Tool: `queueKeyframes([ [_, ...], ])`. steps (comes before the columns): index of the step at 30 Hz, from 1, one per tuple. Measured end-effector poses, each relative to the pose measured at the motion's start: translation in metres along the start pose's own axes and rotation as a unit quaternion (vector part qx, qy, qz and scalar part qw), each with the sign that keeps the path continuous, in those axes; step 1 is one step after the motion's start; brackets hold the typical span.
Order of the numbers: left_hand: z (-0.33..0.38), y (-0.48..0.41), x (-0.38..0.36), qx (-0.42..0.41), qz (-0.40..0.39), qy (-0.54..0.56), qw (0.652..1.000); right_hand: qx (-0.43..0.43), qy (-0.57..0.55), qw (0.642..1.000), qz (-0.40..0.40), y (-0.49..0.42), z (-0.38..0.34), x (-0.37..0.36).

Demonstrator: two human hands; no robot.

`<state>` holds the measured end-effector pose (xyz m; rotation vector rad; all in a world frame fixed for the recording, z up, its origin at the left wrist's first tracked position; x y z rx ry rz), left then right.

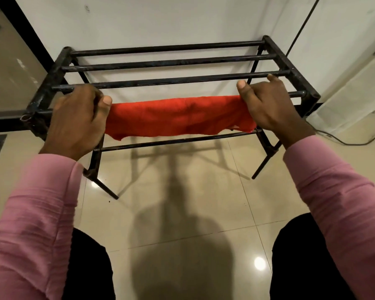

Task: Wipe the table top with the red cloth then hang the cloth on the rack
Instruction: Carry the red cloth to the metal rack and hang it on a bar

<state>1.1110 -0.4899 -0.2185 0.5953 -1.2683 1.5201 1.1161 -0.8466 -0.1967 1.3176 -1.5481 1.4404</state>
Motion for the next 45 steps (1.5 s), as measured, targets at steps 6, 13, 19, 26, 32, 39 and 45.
queueKeyframes([
  [6,0.003,-0.008,0.006,-0.060,-0.070,-0.107,0.990,-0.012,0.012,0.999,-0.042,0.000,-0.001,0.010],
  [13,-0.007,-0.020,0.001,0.002,-0.158,-0.124,0.980,-0.003,0.035,0.999,0.036,0.033,-0.009,0.012],
  [19,0.013,-0.013,0.012,-0.030,-0.058,-0.115,0.991,-0.092,0.035,0.994,0.053,0.028,-0.019,0.013],
  [26,0.049,-0.015,0.011,0.017,0.036,-0.080,0.996,-0.122,-0.017,0.990,0.071,0.038,-0.068,-0.006],
  [32,0.114,-0.013,-0.009,-0.050,0.019,-0.043,0.998,-0.156,-0.025,0.984,0.078,0.043,-0.069,-0.015],
  [39,0.151,-0.028,-0.015,-0.058,0.028,-0.027,0.998,-0.195,-0.030,0.978,0.072,0.029,-0.062,-0.001],
  [45,0.186,-0.056,0.044,-0.079,0.002,-0.061,0.995,-0.231,-0.035,0.969,0.077,0.008,-0.067,0.075],
])
Point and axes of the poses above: each hand's wrist, its own y-axis away from the middle knuckle, its own x-axis out of the back of the hand, z = x × y, the point moved 5 cm from there along -y, towards the middle knuckle, and after that the axes turned 1 degree about -x, right-handed, at the moved point
